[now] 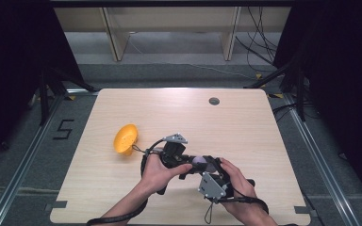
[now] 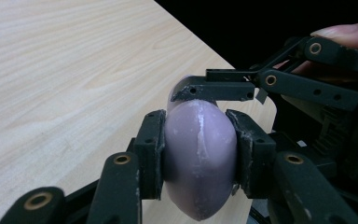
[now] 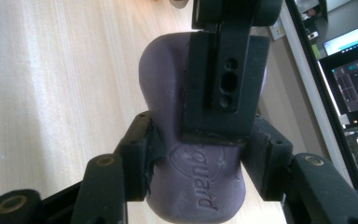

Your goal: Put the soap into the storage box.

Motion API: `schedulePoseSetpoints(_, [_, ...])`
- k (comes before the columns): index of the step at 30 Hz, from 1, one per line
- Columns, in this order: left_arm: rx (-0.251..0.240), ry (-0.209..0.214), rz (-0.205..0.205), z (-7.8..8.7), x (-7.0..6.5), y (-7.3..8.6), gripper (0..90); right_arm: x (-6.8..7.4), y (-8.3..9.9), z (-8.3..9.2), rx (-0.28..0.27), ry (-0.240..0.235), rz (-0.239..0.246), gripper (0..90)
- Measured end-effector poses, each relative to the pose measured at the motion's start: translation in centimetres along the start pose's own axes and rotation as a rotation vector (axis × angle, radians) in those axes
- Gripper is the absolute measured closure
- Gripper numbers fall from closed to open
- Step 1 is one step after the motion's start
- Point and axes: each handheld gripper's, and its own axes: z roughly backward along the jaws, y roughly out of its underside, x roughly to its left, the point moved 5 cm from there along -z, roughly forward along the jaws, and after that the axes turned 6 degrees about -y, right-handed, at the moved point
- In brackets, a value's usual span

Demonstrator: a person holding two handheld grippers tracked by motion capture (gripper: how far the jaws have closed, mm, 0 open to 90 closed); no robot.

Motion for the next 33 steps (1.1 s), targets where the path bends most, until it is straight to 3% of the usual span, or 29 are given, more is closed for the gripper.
schedulePoseSetpoints(2, [-0.01, -0.003, -0.01, 0.1, -0.1, -0.1, 58.7, -0.1, 0.0, 0.0, -0.008, 0.007, 0.003, 49.7])
schedulePoseSetpoints(3, [-0.008, -0.015, -0.018, 0.1, -0.1, -0.1, 58.7, 0.0, 0.0, 0.0, -0.005, -0.008, -0.014, 49.3])
schedulePoseSetpoints(5, [-0.011, -0.039, -0.03, 0.1, -0.2, -0.1, 58.7, 0.1, -0.1, 0.0, -0.007, 0.011, -0.043, 44.0])
schedulePoseSetpoints(6, [-0.016, -0.045, -0.04, 0.0, -0.1, -0.1, 58.7, 0.3, 0.0, 0.1, 0.007, 0.003, -0.081, 41.1])
schedulePoseSetpoints(7, [-0.018, -0.046, -0.035, 0.1, 0.0, -0.1, 58.7, -0.1, 0.0, 0.0, -0.008, 0.019, -0.028, 36.5])
schedulePoseSetpoints(9, [-0.031, -0.047, -0.028, 0.1, 0.1, -0.1, 58.7, -0.3, 0.0, 0.1, -0.013, 0.03, -0.01, 34.0])
schedulePoseSetpoints(10, [-0.04, -0.052, -0.016, 0.1, 0.0, -0.1, 58.7, -0.3, 0.1, 0.2, -0.005, 0.042, -0.032, 31.9])
schedulePoseSetpoints(11, [-0.045, -0.065, -0.034, 0.2, 0.1, -0.2, 58.7, -0.4, 0.1, 0.3, 0.0, 0.032, -0.022, 31.5])
schedulePoseSetpoints(14, [-0.052, -0.081, -0.039, 0.4, 0.2, -0.3, 58.7, -0.4, 0.3, 0.4, 0.004, 0.032, -0.034, 31.1])
schedulePoseSetpoints(15, [-0.065, -0.085, -0.054, 0.4, 0.3, -0.4, 58.7, -0.6, 0.5, 0.5, 0.01, 0.044, -0.004, 31.1])
schedulePoseSetpoints(17, [-0.071, -0.097, -0.061, 0.7, 0.4, -0.4, 58.8, -0.2, 0.9, 1.0, 0.025, 0.043, -0.066, 31.1])
schedulePoseSetpoints(20, [-0.091, -0.116, -0.057, 0.8, 0.6, -0.3, 58.8, -0.4, 1.2, 1.3, 0.02, 0.035, -0.057, 31.2])
schedulePoseSetpoints(21, [-0.086, -0.13, -0.058, 1.0, 0.7, -0.1, 58.8, -0.1, 1.6, 1.7, 0.031, 0.03, -0.114, 31.3])
schedulePoseSetpoints(24, [-0.088, -0.142, -0.065, 1.3, 1.0, 0.0, 58.8, 0.0, 1.9, 2.0, 0.028, 0.031, -0.114, 31.7])
schedulePoseSetpoints(25, [-0.094, -0.168, -0.068, 1.4, 1.1, 0.0, 58.8, 0.1, 2.1, 2.1, 0.034, 0.026, -0.128, 31.9])
schedulePoseSetpoints(26, [-0.1, -0.162, -0.067, 1.6, 1.2, 0.0, 58.8, 0.0, 2.3, 2.2, 0.034, 0.035, -0.111, 32.3])
schedulePoseSetpoints(27, [-0.101, -0.172, -0.068, 1.8, 1.3, 0.0, 58.8, 0.3, 2.5, 2.3, 0.014, 0.016, -0.152, 33.0])
schedulePoseSetpoints(33, [-0.13, -0.225, -0.052, 2.6, 2.2, 0.2, 58.8, 0.0, 3.1, 2.6, 0.002, 0.003, -0.203, 39.0])
